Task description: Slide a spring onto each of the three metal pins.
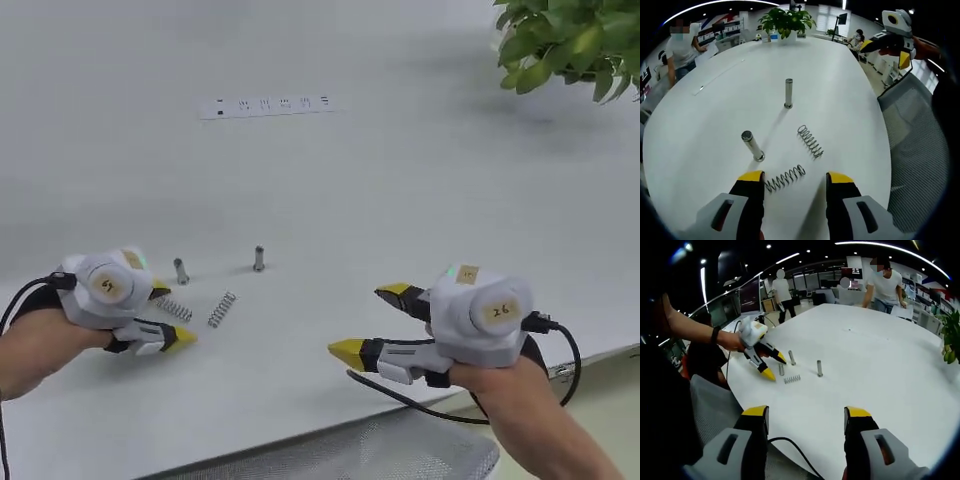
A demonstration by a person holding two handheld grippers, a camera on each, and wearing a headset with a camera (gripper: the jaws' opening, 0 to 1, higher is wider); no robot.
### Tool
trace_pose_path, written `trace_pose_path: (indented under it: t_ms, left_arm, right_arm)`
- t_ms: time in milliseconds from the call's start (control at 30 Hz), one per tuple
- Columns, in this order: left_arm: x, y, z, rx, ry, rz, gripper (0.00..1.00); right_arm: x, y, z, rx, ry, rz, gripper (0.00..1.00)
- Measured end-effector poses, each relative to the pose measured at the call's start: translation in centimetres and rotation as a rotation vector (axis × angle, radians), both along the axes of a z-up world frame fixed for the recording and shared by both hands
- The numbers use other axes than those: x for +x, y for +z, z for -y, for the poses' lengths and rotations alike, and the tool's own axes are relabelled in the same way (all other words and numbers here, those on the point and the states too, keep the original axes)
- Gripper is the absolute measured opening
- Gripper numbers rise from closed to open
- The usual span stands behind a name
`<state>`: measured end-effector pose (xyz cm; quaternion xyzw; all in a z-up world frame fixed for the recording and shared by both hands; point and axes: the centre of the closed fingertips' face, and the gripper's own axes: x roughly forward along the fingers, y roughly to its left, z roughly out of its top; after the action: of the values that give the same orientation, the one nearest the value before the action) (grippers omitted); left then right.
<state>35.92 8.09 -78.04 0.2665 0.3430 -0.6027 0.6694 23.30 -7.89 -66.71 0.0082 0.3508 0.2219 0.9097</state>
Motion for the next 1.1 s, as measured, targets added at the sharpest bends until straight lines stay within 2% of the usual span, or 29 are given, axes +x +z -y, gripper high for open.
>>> trace_pose_path:
  t_ms: [200,333,367,400,533,633,700,800,867,900,1100]
  left_arm:
    - [-0.6,-0.2,-1.9,0.037,-0.01,-0.002,0.42]
    - [-0.9,-0.2,-2.7,0.047,-0.014,-0.005,0.37]
    - [-0.9,-0.2,-2.8,0.05,-0.017,-0.002,0.37]
    - [-0.7,-0.1,-2.9,0.055,-0.019,0.018,0.37]
    - [0.2,0.4,-2.5,0.04,-0.003,0.051,0.4]
    - [0.0,0.4,-1.6,0.038,-0.043,0.063,0.42]
    - [-0.4,0.0,-1.0,0.055,-0.096,0.072,0.41]
    - [-0.7,-0.6,-1.0,0.078,-0.131,0.07,0.37]
    - [-0.7,-0.6,-1.1,0.066,-0.128,0.052,0.34]
    - [-0.6,-0.6,-1.2,0.069,-0.13,0.06,0.32]
    - [-0.6,-0.5,-1.9,0.079,-0.121,0.055,0.22]
  right_arm:
    - [0.1,-0.1,-0.1,0.007,-0.003,-0.001,0.59]
    - [0.1,-0.2,-0.3,0.01,0.002,0.0,0.58]
    - [0.1,-0.2,-0.4,0.01,0.004,0.0,0.58]
    - [0.2,-0.2,-0.4,0.009,0.005,0.0,0.58]
    - [0.2,0.0,-0.5,0.009,0.006,0.002,0.58]
    - [0.2,0.0,-0.5,0.007,0.01,0.002,0.58]
    - [0.1,0.0,-0.5,0.004,0.013,-0.001,0.58]
    - [-0.1,0.1,-0.4,0.0,0.012,-0.003,0.58]
    - [-0.1,0.2,-0.3,-0.001,0.007,0.0,0.58]
    - [-0.2,0.2,-0.2,-0.003,0.005,0.001,0.58]
    - [-0.4,0.1,0.0,0.0,-0.005,-0.003,0.58]
